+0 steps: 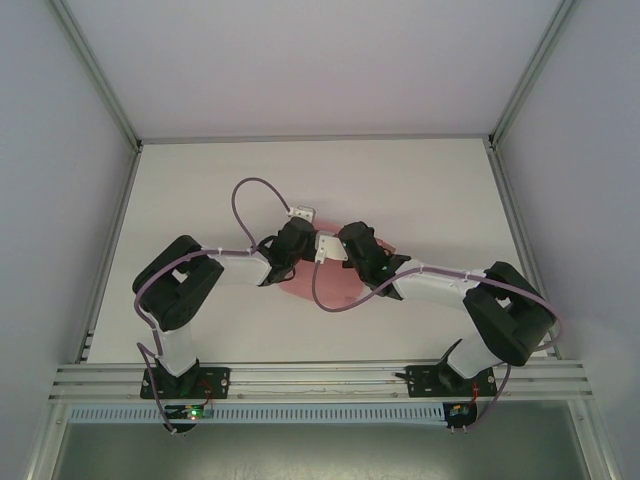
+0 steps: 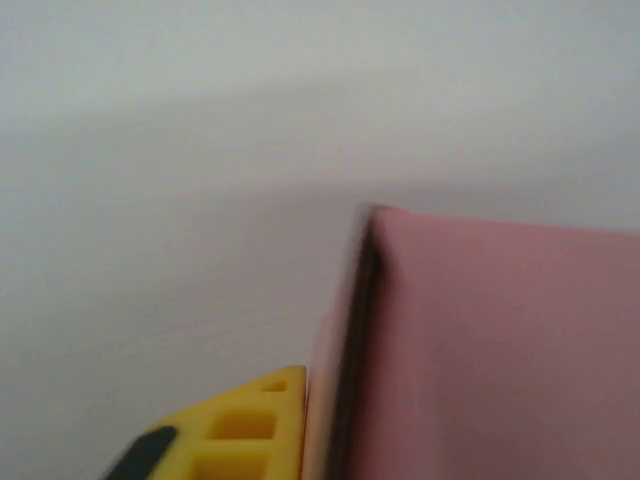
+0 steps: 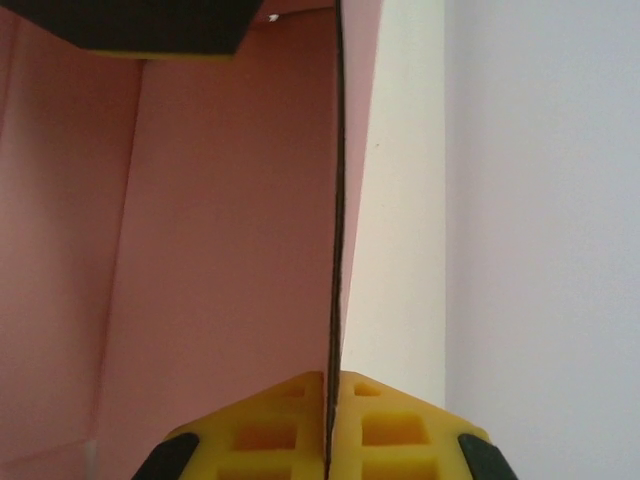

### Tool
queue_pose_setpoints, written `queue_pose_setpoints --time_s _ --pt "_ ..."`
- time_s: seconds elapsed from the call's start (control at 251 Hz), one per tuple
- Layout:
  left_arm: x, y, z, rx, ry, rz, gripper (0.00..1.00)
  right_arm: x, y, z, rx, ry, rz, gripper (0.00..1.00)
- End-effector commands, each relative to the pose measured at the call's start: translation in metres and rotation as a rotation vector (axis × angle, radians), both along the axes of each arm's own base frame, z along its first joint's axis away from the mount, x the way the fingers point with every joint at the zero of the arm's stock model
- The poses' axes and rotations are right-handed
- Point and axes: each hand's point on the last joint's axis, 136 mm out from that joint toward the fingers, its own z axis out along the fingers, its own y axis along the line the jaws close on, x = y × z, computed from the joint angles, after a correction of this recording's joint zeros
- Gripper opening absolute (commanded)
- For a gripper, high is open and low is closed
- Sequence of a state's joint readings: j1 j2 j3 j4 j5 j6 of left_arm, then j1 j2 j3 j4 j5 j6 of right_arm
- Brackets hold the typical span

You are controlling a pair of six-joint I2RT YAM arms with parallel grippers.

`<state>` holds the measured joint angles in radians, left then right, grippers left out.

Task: Assemble paper box

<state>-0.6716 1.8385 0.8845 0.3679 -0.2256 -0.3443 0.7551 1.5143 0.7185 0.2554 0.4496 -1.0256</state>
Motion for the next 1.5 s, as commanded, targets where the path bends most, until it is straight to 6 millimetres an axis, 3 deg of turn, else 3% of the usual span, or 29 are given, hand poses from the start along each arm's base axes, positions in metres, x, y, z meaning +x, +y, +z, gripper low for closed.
queue_pose_setpoints --time_s 0.0,0.148,0.255,0.315,0.387,0.451,0.491,0.519,0.531,0.726,0.818,0.898,0.962,1.133,1.297,1.497 --pt "0.016 0.094 -0.037 0.212 0.05 0.283 0.0 -0.018 -0.018 -0.01 -0.06 0.066 -0.007 0.0" --pt "0.016 0.113 -0.033 0.289 0.035 0.361 0.0 -0.02 -0.019 -0.007 -0.047 0.064 -0.007 0.0" --pt "0.011 0.082 -0.017 0.155 0.001 0.196 0.0 -0.016 -0.015 0.003 0.01 0.038 -0.029 0.01" --pt "0.009 0.065 0.001 0.066 -0.04 0.115 0.0 -0.013 -0.011 0.014 0.065 0.025 -0.033 0.28" --pt "0.009 0.057 0.027 0.006 -0.079 0.086 0.0 -0.016 -0.002 0.026 0.138 0.038 -0.001 0.39" --pt "0.009 0.061 0.044 -0.007 -0.102 0.105 0.0 -0.021 0.006 0.044 0.221 0.039 0.037 0.51" --pt "0.009 0.064 0.052 -0.008 -0.121 0.119 0.0 -0.028 0.011 0.056 0.276 0.049 0.071 0.68" --pt "0.009 0.068 0.057 -0.009 -0.131 0.138 0.0 -0.034 0.014 0.064 0.31 0.057 0.102 0.94" --pt "0.008 0.069 0.059 -0.01 -0.135 0.141 0.0 -0.036 0.015 0.069 0.329 0.056 0.112 0.98" --pt "-0.008 0.081 0.072 -0.078 -0.163 0.139 0.0 -0.072 0.022 0.166 0.787 -0.016 0.278 0.98" --pt "-0.016 0.089 0.077 -0.11 -0.18 0.141 0.0 -0.079 0.012 0.212 1.015 -0.075 0.284 0.98" --pt "-0.023 0.092 0.084 -0.137 -0.201 0.133 0.0 -0.076 0.003 0.235 1.121 -0.091 0.243 0.98" --pt "-0.028 0.092 0.091 -0.167 -0.224 0.115 0.0 -0.064 -0.002 0.24 1.16 -0.083 0.172 0.98" --pt "-0.035 0.095 0.106 -0.203 -0.241 0.112 0.0 -0.026 -0.009 0.207 1.148 0.013 -0.058 0.98" --pt "-0.037 0.095 0.113 -0.217 -0.25 0.109 0.0 -0.022 0.015 0.176 1.106 0.146 -0.009 0.98" --pt "-0.037 0.089 0.126 -0.278 -0.26 0.078 0.0 -0.009 0.025 0.148 1.078 0.208 -0.041 0.98"
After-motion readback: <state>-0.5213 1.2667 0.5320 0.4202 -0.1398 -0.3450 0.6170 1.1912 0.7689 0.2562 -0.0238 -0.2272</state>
